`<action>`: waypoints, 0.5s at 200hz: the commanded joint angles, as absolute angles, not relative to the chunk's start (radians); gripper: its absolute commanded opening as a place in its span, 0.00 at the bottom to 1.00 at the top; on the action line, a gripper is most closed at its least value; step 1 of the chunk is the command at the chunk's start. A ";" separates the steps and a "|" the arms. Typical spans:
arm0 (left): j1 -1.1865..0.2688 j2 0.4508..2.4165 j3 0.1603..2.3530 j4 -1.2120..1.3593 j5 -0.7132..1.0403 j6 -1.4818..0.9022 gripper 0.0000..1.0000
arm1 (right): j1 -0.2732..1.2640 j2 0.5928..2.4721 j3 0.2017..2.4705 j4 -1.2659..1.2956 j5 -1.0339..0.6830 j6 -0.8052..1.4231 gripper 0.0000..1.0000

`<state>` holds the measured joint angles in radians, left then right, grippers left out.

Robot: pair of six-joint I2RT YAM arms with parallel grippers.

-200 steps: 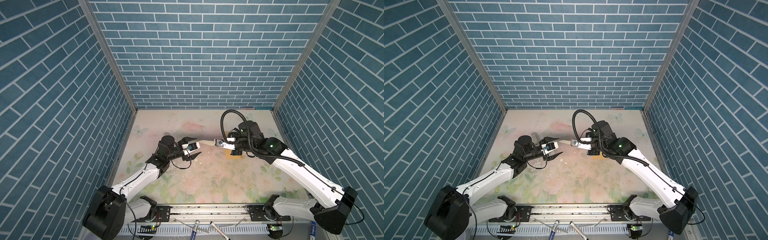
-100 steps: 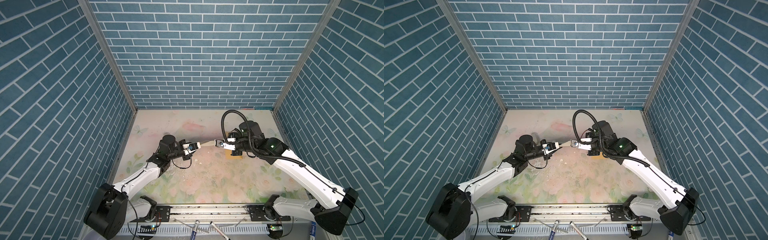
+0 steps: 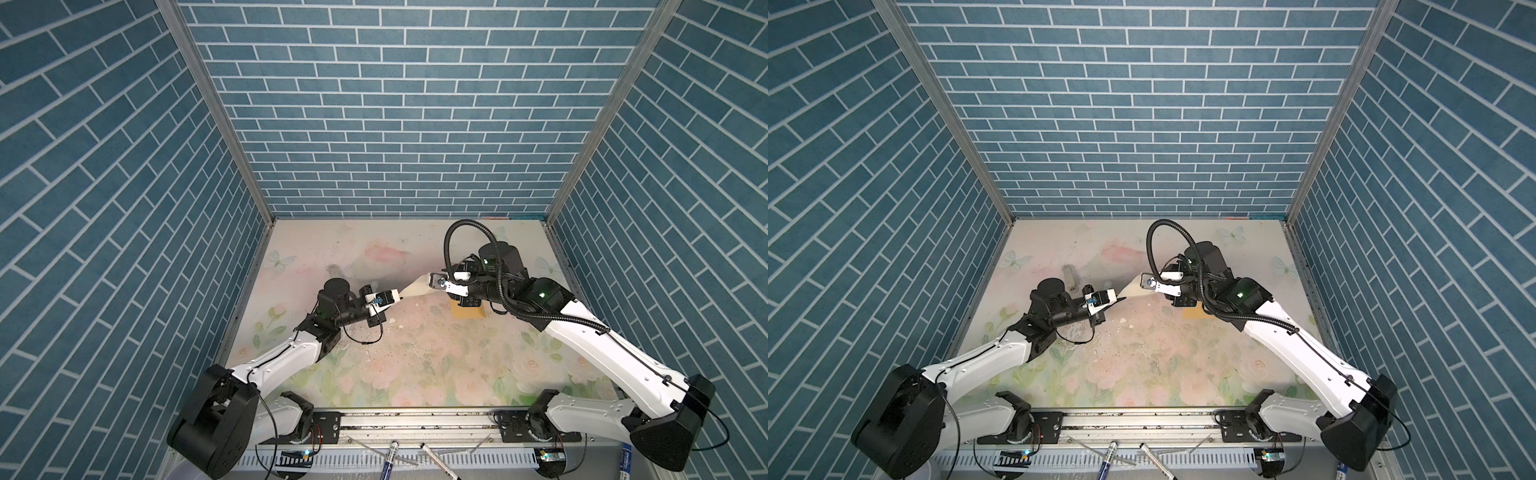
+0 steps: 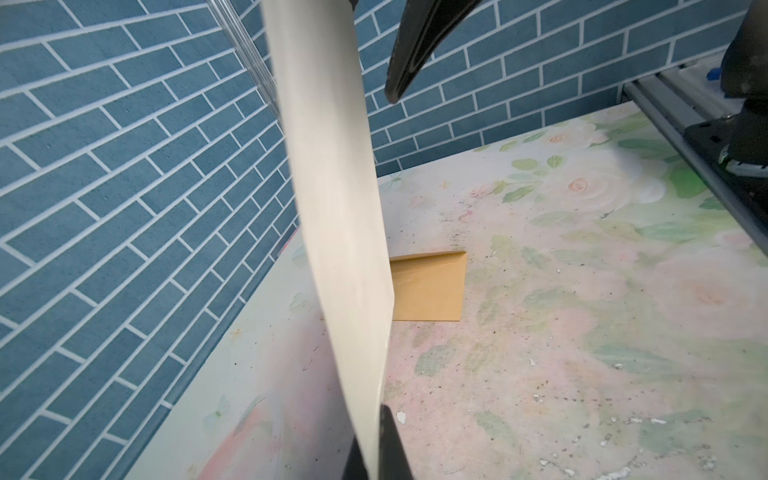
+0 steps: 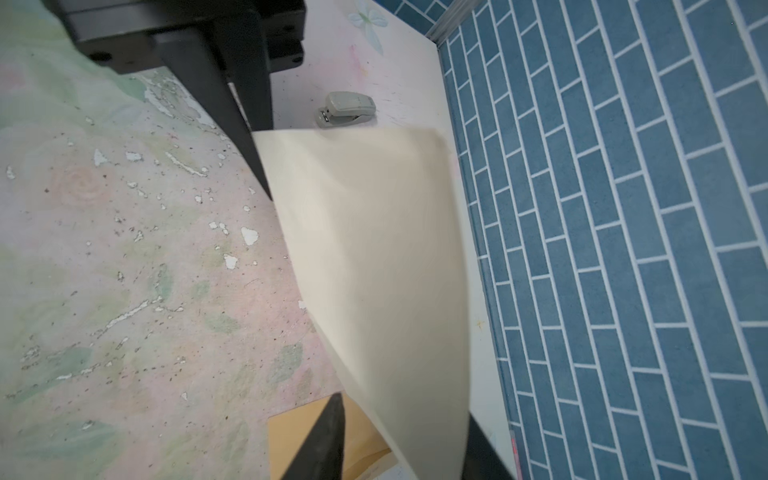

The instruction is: Place the letter into the envelope and seal it

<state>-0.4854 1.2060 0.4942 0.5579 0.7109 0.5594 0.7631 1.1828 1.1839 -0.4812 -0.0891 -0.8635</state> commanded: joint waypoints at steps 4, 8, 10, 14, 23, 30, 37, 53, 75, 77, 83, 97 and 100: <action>-0.502 1.183 0.455 0.678 0.756 0.451 0.00 | 0.767 1.106 1.129 -0.343 -0.078 -0.798 0.54; -0.503 1.180 0.451 0.682 0.756 0.445 0.00 | 0.767 1.095 1.121 -0.332 -0.081 -0.792 0.57; -0.505 1.179 0.449 0.684 0.756 0.442 0.00 | 0.767 1.090 1.117 -0.325 -0.081 -0.789 0.58; -0.507 1.176 0.446 0.685 0.753 0.438 0.00 | 0.767 1.078 1.108 -0.312 -0.082 -0.784 0.61; -0.512 1.169 0.442 0.686 0.749 0.425 0.00 | 0.767 1.052 1.086 -0.284 -0.124 -0.765 0.66; -0.515 1.165 0.441 0.686 0.750 0.414 0.00 | 0.767 1.030 1.070 -0.260 -0.141 -0.749 0.71; -0.519 1.161 0.440 0.681 0.753 0.405 0.00 | 0.767 1.010 1.055 -0.236 -0.151 -0.735 0.76; -0.533 1.150 0.437 0.677 0.752 0.389 0.00 | 0.767 0.970 1.029 -0.201 -0.170 -0.714 0.80; -0.556 1.134 0.439 0.662 0.742 0.391 0.00 | 0.767 0.959 1.026 -0.239 -0.238 -0.709 0.80; -0.559 1.132 0.440 0.660 0.741 0.391 0.00 | 0.767 0.963 1.029 -0.247 -0.246 -0.709 0.80; -0.564 1.128 0.442 0.655 0.738 0.393 0.00 | 0.767 0.972 1.034 -0.268 -0.271 -0.708 0.80; -0.573 1.118 0.450 0.640 0.732 0.397 0.00 | 0.767 1.004 1.051 -0.314 -0.318 -0.701 0.78; -0.574 1.117 0.452 0.639 0.730 0.398 0.00 | 0.767 1.012 1.054 -0.320 -0.325 -0.700 0.77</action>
<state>-0.5560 1.1385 0.4477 0.6479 0.7300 0.4107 0.7631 0.9672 1.0534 -0.2676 -0.2096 -0.7418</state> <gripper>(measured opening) 0.045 0.786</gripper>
